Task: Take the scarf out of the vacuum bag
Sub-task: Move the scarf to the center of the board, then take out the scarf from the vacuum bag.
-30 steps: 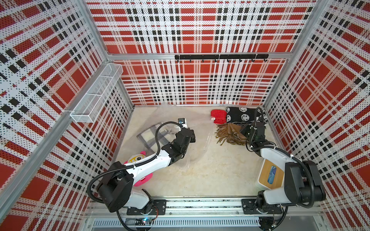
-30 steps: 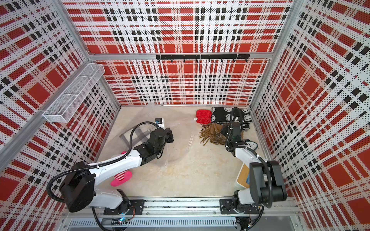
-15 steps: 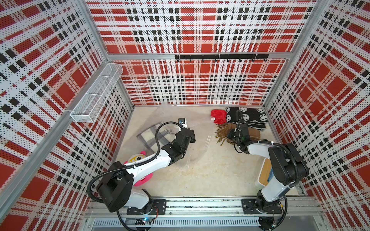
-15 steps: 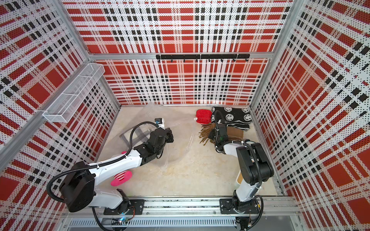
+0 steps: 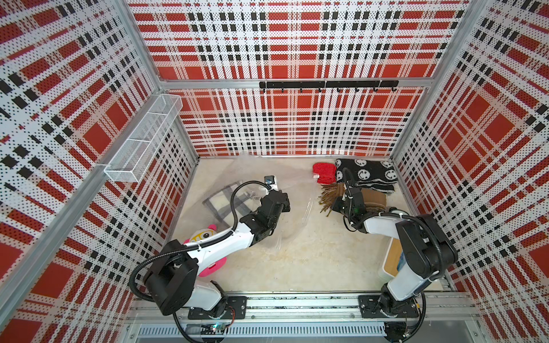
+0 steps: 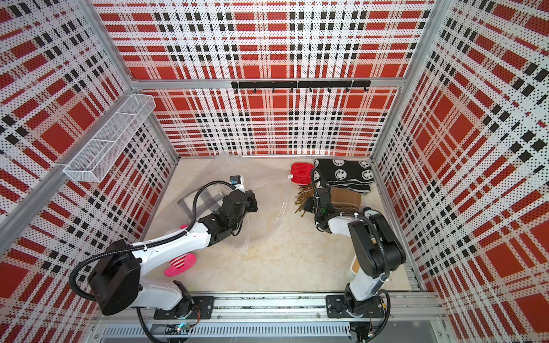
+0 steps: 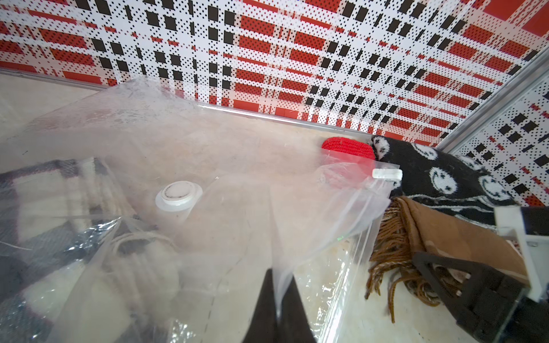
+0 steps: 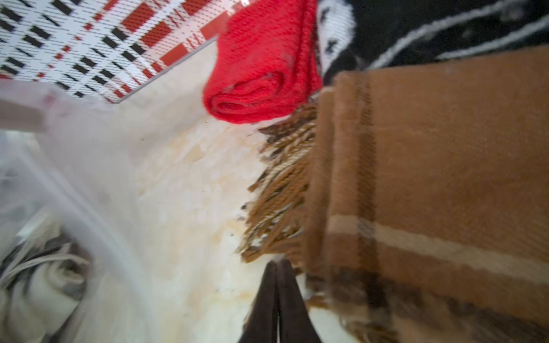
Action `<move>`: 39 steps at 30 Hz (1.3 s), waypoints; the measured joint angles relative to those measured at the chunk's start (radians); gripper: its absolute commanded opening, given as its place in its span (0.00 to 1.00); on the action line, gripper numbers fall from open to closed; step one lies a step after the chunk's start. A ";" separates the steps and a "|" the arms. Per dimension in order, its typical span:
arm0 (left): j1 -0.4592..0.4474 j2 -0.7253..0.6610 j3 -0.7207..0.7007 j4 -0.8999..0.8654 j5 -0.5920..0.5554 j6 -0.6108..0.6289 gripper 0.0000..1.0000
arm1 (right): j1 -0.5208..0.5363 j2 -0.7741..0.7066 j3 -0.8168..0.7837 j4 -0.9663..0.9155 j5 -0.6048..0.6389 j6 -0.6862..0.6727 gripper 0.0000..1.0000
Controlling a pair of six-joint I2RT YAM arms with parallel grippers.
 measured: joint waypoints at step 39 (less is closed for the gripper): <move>0.039 0.019 -0.008 0.010 -0.009 0.019 0.00 | 0.278 -0.095 -0.072 0.305 0.014 -0.496 1.00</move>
